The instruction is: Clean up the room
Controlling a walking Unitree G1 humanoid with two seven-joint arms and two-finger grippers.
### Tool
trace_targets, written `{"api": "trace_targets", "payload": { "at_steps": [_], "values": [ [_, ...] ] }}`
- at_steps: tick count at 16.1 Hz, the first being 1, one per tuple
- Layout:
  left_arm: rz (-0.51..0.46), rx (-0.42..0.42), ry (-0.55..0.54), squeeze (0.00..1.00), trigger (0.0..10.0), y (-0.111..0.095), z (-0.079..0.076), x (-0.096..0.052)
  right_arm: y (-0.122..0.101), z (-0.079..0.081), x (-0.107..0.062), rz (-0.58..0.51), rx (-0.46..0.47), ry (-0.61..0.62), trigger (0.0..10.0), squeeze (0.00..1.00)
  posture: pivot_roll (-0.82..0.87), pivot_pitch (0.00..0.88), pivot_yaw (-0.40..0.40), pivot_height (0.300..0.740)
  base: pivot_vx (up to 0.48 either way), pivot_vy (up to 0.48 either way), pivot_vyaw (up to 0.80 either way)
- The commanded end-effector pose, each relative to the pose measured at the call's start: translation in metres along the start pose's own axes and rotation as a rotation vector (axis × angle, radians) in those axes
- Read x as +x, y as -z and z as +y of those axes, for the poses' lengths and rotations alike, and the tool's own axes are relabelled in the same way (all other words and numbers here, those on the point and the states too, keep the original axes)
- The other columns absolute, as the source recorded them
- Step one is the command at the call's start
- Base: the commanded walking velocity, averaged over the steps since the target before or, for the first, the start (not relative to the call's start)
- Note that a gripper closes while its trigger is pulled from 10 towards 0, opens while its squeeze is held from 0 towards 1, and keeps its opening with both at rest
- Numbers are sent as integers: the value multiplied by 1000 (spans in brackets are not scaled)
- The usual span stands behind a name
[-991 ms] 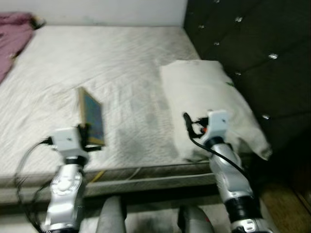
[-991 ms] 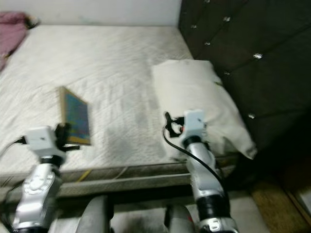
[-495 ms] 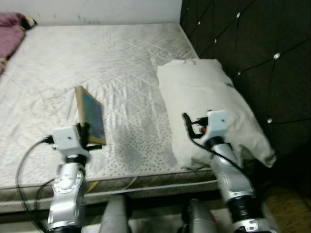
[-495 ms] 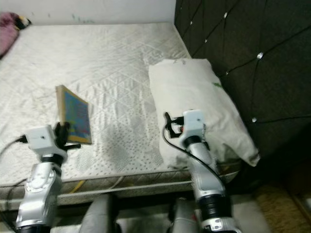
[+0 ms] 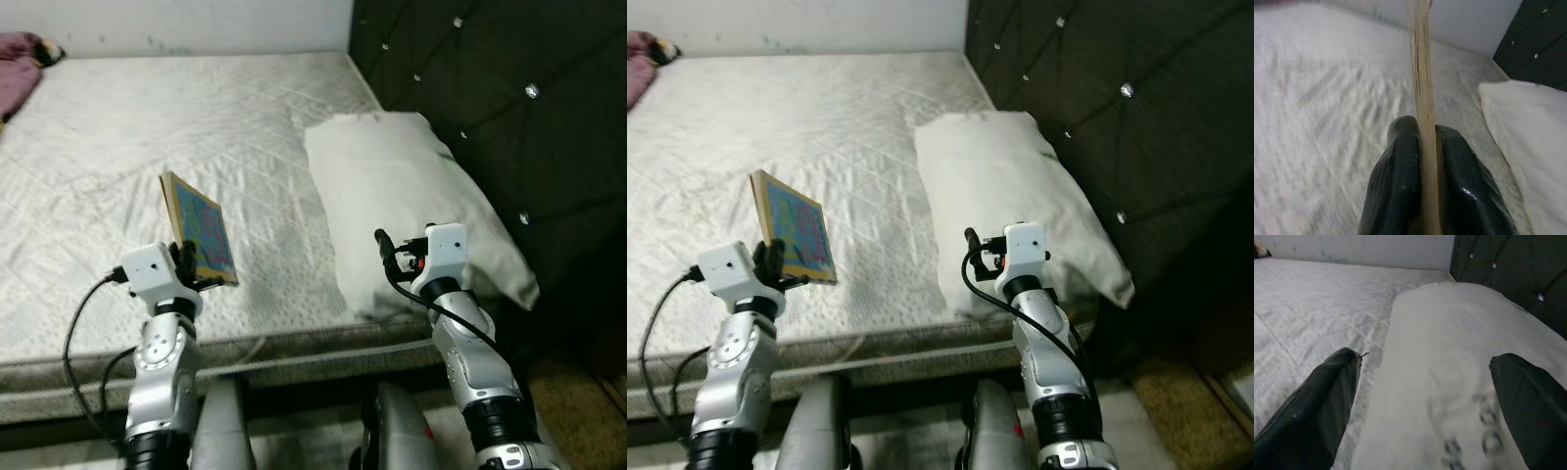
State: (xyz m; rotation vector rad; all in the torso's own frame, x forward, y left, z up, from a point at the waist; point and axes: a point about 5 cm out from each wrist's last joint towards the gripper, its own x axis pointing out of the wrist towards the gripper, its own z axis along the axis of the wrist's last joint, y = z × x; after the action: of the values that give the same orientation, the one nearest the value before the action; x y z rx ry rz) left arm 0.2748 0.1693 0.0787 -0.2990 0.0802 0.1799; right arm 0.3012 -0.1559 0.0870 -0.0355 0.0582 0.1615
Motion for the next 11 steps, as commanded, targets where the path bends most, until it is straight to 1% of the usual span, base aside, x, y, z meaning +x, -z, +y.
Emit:
{"api": "trace_targets", "payload": {
  "at_steps": [1, 2, 3, 4, 5, 6, 7, 8, 9, 10, 11],
  "values": [
    [2, -82, 13, 0, 10000, -7, -16, 6, -6, -8, -1, -18, -19, 18, 10000, 0, -47, 0, -8, 579, 0, 0, 0],
    [18, -85, 26, 0, 10000, -6, -21, 6, -7, -11, -3, -18, -24, 25, 10000, 0, -55, 0, -9, 579, 0, 0, 0],
    [44, -114, 40, 0, 10000, -3, -28, 6, -7, -15, -4, -16, -32, 33, 10000, 0, -64, 0, -10, 579, 0, 0, 0],
    [70, -168, 43, 0, 10000, 0, -35, 9, -8, -20, -6, -17, -43, 41, 10000, 0, -77, 0, -12, 579, 0, 0, 0],
    [86, -188, 52, 0, 10000, 2, -39, 11, -10, -22, -8, -20, -50, 45, 10000, 0, -89, 0, -16, 579, 0, 0, 0],
    [124, -229, 54, 0, 10000, 5, -44, 14, -12, -26, -11, -18, -67, 49, 10000, 0, -98, 0, -19, 579, 0, 0, 0],
    [151, -240, 54, 0, 10000, 7, -45, 16, -12, -28, -12, -16, -73, 50, 10000, 0, -103, 0, -22, 579, 0, 0, 0],
    [165, -284, 74, 0, 10000, 7, -49, 21, -12, -33, -16, -10, -89, 51, 10000, 0, -121, 0, -28, 579, 0, 0, 0],
    [190, -331, 68, 0, 10000, 8, -50, 26, -12, -37, -19, -3, -101, 53, 10000, 0, -131, 0, -33, 579, 0, 0, 0],
    [220, -353, 61, 0, 10000, 11, -50, 30, -12, -40, -22, 3, -110, 54, 10000, 0, -144, 0, -35, 579, 0, 0, 0],
    [252, -354, 63, 0, 10000, 13, -50, 34, -13, -43, -26, 8, -121, 54, 10000, 0, -157, 0, -39, 579, 0, 0, 0]
  ]
}}
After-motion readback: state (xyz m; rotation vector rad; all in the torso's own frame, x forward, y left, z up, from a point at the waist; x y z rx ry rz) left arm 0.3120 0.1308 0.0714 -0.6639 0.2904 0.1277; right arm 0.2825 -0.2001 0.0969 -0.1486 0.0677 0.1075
